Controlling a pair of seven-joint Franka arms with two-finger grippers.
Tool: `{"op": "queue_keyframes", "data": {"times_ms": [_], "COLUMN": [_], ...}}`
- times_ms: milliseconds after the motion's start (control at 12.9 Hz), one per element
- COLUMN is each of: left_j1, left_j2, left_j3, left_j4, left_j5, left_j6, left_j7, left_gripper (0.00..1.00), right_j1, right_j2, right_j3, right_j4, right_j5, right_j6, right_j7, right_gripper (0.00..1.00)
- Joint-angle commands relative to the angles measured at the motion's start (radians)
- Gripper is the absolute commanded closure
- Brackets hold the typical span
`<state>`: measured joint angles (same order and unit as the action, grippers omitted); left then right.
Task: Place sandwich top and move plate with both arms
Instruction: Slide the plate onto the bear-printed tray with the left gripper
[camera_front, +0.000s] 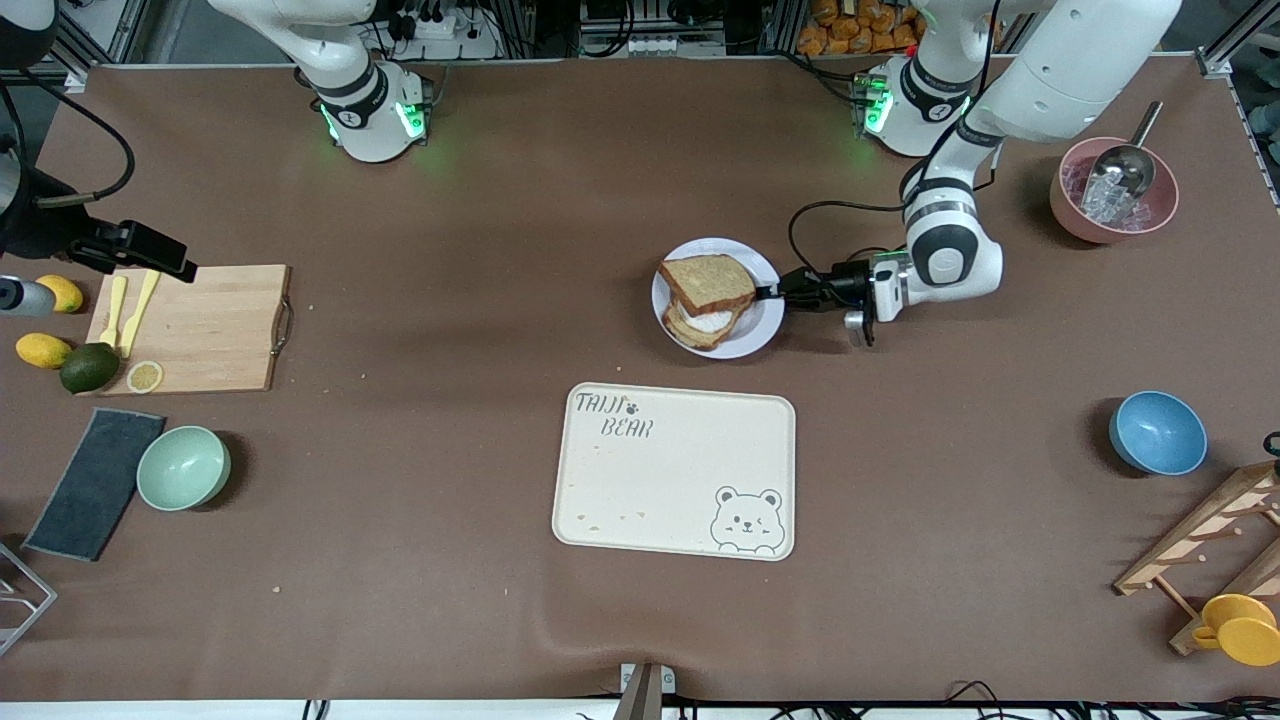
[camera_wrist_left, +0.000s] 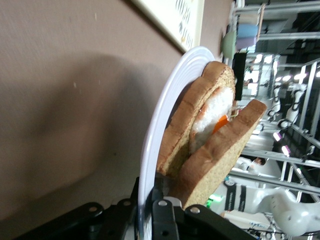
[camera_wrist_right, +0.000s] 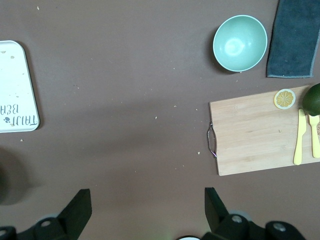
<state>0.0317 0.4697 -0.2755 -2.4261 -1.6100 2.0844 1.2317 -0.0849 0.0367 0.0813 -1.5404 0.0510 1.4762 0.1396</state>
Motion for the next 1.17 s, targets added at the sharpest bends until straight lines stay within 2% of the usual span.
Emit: {"op": "queue_keyframes", "data": {"times_ms": [0, 233, 622, 1089], "left_j1": [0.01, 0.013, 0.019, -0.018], "left_j2": [-0.051, -0.052, 0.003, 0.177], "left_j3": [-0.01, -0.008, -0.001, -0.002], "left_j4": [0.027, 0.096, 0.267, 0.501], "left_j5": [-0.022, -0.022, -0.024, -0.037], "left_j6": [-0.027, -0.004, 0.081, 0.206], "left_j7": [-0.096, -0.191, -0.31, -0.351], "left_gripper": [1.0, 1.0, 1.0, 1.0], "right_j1": [-0.009, -0.009, -0.01, -0.013], "right_j2": [0.003, 0.003, 0.005, 0.006], "right_j3": [0.008, 0.008, 0.008, 0.008], "right_j4": [0.005, 0.005, 0.006, 0.005], "right_j5": [-0.007, -0.007, -0.005, -0.005], "right_j6": [-0.004, -0.002, 0.001, 0.003], "right_j7": [0.014, 0.014, 0.012, 0.009], "right_gripper": [0.0, 0.0, 0.0, 0.0]}}
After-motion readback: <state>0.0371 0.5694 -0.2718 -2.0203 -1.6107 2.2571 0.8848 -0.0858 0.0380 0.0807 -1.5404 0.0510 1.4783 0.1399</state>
